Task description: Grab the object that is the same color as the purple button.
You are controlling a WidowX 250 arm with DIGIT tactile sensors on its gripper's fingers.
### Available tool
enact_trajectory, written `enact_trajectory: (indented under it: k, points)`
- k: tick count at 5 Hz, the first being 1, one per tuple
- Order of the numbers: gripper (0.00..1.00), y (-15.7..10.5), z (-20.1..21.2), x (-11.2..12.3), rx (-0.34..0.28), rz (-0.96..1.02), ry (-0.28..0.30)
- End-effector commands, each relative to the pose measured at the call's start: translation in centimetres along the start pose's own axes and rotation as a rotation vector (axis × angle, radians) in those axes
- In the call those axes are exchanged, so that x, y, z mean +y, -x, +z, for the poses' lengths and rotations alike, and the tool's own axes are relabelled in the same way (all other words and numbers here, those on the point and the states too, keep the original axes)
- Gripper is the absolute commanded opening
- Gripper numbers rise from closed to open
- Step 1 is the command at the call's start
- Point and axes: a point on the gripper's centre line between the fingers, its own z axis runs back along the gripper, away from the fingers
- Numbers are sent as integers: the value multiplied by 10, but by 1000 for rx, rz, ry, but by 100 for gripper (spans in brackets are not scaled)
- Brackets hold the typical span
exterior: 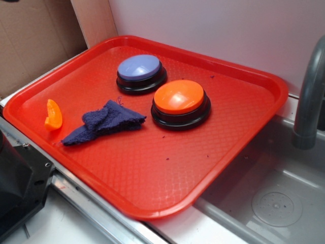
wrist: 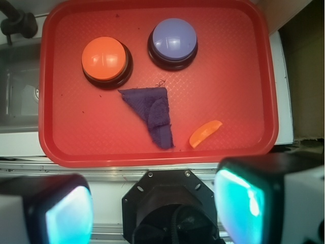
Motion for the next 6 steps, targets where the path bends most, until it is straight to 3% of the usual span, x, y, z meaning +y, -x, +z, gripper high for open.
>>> enact_trajectory:
  k: [1,2,3,5,6]
  points:
    - [100,0,0,0,0,0,0]
    - [100,-7,-16,1,-17,-33,-3]
    - [100,-21,-52,3,51,3,8]
    - [100,-48,-130,12,60,101,-85]
    - [100,-53,-152,10,87,65,-56]
